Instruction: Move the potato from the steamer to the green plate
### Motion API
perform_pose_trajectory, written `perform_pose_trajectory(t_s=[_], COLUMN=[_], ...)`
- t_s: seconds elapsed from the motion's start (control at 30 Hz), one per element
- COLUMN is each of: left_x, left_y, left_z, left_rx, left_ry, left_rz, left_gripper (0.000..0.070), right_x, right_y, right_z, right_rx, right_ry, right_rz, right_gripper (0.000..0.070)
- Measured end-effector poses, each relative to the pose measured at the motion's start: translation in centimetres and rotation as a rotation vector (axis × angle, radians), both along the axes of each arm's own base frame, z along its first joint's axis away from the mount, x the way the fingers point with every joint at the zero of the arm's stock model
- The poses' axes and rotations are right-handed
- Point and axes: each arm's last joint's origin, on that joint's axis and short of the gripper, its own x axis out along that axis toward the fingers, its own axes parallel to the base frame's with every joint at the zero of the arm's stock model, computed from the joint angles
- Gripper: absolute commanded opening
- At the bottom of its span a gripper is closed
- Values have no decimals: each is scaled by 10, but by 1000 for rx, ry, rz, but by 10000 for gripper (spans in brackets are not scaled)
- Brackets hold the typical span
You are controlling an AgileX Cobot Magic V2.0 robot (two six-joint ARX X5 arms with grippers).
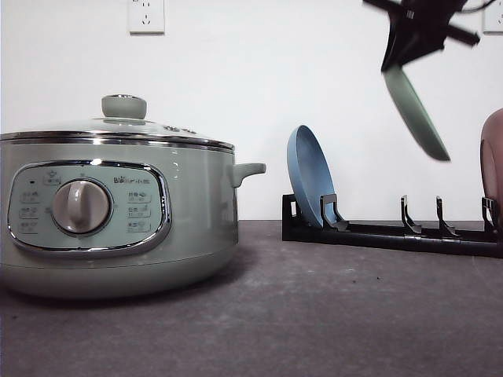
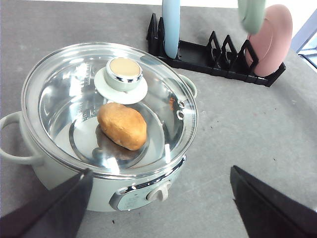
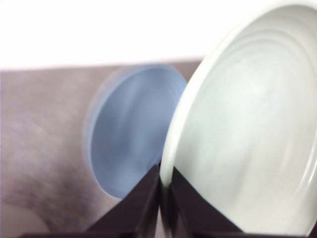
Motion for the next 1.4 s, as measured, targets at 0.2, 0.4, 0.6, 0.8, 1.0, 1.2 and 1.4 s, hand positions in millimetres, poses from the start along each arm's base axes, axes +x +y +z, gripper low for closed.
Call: perform_pose_trajectory(t_s=[0.2,0.4,0.6,0.8,1.0,1.2,1.4], left_x=[0,0,0,0,0,0,0], left_y=[0,0,0,0,0,0,0], left_z=[0,0,0,0,0,0,0], left_rx=[0,0,0,0,0,0,0], left_ry=[0,0,0,-2,-3,-3,-3], left_rz=[0,0,0,0,0,0,0], left_gripper=[566,566,566,566,566,566,566], right_x=[-32,-75,-106,-135,-158,-184,-211], right_y=[11,27,44,72,108,136,152], right_z=[26,49,48,33,-8,-58,-99], right_rx=[-13,-77,-201,-372,-549,-721,-880], right_ry=[-48,-83,-7,124,234,317,344], right_rz=[60,162,267,394,518,624,684], right_gripper=[0,0,0,0,1,0,0])
